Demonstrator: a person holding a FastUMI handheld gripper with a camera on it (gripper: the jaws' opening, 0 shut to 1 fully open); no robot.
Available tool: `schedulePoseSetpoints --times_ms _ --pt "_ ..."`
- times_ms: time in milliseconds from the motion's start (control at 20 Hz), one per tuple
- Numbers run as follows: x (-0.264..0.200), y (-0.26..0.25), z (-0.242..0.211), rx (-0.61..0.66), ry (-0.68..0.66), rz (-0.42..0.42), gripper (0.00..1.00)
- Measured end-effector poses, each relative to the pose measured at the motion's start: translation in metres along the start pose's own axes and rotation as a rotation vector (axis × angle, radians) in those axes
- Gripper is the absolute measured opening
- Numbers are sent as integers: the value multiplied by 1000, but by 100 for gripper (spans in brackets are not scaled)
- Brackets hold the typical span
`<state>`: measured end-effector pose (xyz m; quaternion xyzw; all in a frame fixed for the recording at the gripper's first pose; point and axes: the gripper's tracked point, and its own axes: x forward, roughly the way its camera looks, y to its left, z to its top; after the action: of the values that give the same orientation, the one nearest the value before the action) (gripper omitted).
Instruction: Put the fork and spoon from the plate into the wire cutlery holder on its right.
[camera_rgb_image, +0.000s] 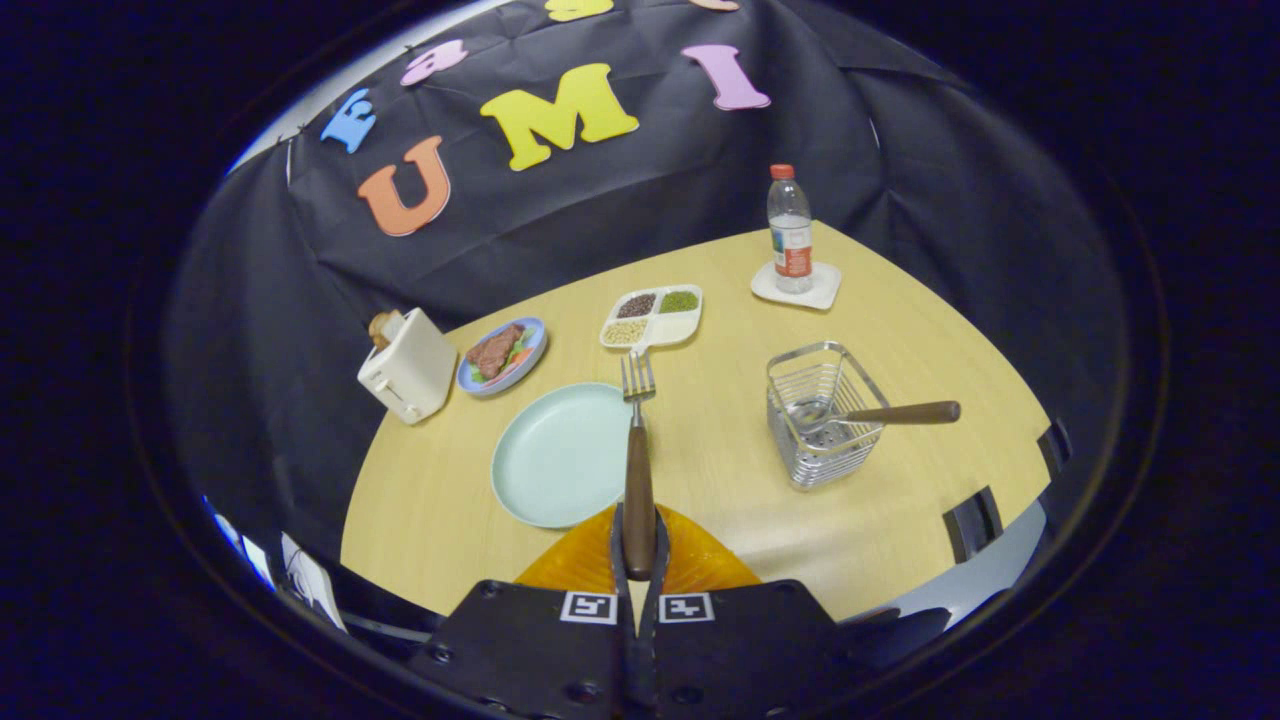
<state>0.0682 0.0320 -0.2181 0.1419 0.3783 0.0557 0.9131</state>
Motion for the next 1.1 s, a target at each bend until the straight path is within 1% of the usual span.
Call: schedulePoseSetpoints --times_ms 150,300,500,900,1100 --pt "-14 -33 9 15 -33 -38 1" --pt "-29 -59 12 22 -40 -61 1" --pt "-39 -87 14 53 -55 -85 1" --pt "-36 -106 4 77 -16 -123 0" --pt "-34 -107 10 64 -3 -166 1"
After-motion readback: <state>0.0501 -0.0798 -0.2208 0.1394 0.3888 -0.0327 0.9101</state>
